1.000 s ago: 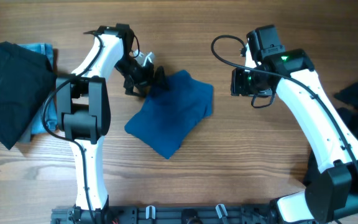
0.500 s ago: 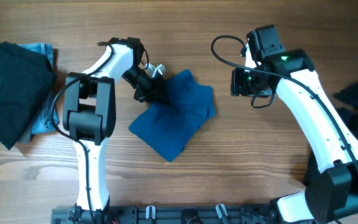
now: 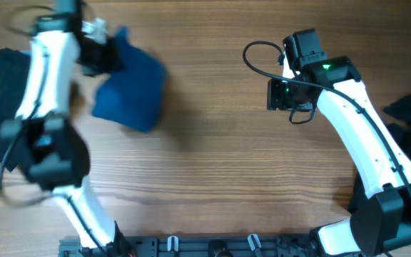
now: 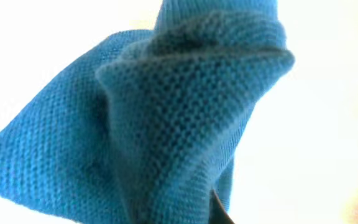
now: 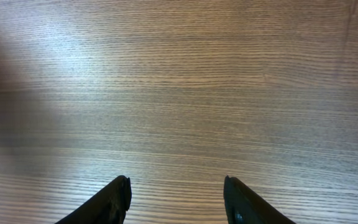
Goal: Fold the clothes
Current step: 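Carry the bundle left and place it on the clothes stack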
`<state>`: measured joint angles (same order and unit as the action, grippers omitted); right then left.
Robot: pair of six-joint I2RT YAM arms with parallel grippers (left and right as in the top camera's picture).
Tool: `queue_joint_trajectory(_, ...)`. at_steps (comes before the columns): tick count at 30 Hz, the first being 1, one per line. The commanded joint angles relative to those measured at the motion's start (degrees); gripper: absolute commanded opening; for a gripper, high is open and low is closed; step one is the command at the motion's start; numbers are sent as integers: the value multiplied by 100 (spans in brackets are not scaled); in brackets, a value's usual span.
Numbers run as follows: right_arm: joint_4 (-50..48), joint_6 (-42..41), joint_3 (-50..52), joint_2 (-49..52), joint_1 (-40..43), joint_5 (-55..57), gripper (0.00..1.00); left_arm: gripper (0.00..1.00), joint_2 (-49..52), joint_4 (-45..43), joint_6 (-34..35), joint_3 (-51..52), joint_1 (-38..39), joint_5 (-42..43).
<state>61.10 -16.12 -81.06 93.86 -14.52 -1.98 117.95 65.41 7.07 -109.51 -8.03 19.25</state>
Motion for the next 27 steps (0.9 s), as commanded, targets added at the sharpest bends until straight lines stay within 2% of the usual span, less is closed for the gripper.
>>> queue_joint_trajectory(1, 7, 105, -68, -11, -2, 162, 53, 4, -883, -256, 116, -188, -616, -92)
queue_joint_trajectory(10, 4, 98, -68, -11, -2, 162, 53, 6, -1440, -1075, 437, -188, -1943, -92)
queue_joint_trajectory(18, 4, 92, -68, -11, -2, 160, 53, 6, -1029, -1143, 433, -188, -2750, -269)
queue_joint_trajectory(27, 133, 92, -68, -11, -2, 160, 53, 6, -468, -1200, 433, -186, -3239, -372)
